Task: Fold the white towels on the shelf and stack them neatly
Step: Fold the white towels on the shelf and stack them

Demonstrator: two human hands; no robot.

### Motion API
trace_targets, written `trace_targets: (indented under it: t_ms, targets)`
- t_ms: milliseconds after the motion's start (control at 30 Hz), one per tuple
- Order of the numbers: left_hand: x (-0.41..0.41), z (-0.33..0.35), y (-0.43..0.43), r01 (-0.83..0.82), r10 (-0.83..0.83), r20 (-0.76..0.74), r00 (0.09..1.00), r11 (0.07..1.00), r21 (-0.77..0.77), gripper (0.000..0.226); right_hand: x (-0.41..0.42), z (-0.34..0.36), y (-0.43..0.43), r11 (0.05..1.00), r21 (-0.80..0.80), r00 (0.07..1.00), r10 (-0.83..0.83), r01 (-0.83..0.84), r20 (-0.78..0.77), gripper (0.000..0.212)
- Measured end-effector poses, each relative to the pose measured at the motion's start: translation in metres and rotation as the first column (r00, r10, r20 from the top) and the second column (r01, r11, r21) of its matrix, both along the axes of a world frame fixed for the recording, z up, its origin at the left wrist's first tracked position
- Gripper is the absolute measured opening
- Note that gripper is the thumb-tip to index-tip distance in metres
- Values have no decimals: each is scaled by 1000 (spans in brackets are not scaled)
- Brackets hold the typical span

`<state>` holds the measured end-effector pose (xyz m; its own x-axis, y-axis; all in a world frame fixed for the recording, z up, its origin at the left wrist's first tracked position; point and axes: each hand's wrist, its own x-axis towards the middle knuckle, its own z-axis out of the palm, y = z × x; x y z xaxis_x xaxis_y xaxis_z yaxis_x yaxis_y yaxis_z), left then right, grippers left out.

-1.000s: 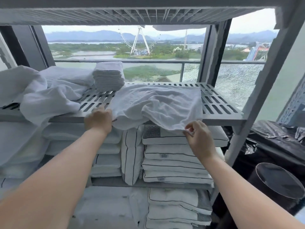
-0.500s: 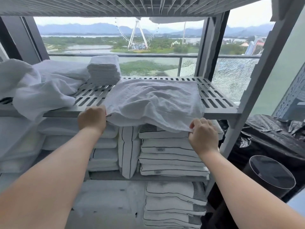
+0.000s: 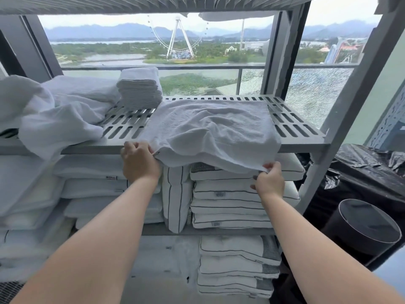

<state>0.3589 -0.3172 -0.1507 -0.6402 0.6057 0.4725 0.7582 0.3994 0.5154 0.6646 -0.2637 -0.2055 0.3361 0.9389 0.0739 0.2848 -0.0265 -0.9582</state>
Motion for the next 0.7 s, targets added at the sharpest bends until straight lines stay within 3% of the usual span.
trace_targets:
  t_ms: [133,233,300,367,467,533,567,633,700]
  targets:
    - [7,-13,-4,32,-30,41,999,998,-58,22,-2,-6,-1,997,-35,959,54,-67,-277,34]
    - [9,-22,-8,33,-30,109,994,999,-26,20,-1,-6,3,993,-45,845,67,-106,-531,22]
    - [7,-29,-11,-9,8,209,978,1000,4,18,-2,-5,5,996,-49,756,21,-70,-655,15]
    - [3,-33,-11,-48,39,322,946,999,21,19,-7,-3,7,997,-74,723,-68,24,-688,7]
    - [1,-38,-6,-88,60,499,865,996,33,22,-18,3,11,977,-134,601,-208,166,-772,35]
    - [8,-40,0,-157,110,676,729,988,9,32,-20,9,12,953,-219,427,-290,209,-856,51]
    - [13,-42,3,-175,106,781,615,985,4,37,-19,11,12,950,-258,350,-306,178,-886,47]
    - [26,-45,7,-139,-32,946,323,987,81,33,-18,13,11,955,-296,270,-293,30,-917,29]
    - [43,-47,9,-63,-176,981,79,981,181,24,-20,10,12,950,-303,231,-280,-70,-932,18]
